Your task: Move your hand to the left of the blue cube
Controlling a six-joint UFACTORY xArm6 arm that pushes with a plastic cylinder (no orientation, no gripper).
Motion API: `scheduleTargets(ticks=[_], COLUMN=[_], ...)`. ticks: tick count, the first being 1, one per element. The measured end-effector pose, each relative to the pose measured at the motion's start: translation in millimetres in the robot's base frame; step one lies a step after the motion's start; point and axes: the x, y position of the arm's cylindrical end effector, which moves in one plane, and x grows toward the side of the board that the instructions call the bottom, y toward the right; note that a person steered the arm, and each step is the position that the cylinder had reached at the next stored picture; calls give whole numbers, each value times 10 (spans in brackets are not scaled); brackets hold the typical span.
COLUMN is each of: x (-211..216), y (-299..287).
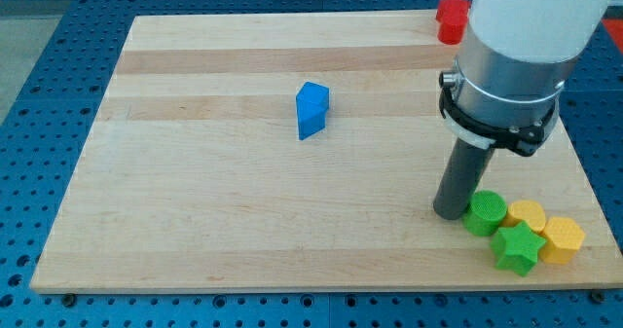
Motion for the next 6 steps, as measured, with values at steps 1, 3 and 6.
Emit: scheduleTargets(ticks=[1,3,6], x=[117,152,152], y=[0,-35,-1211])
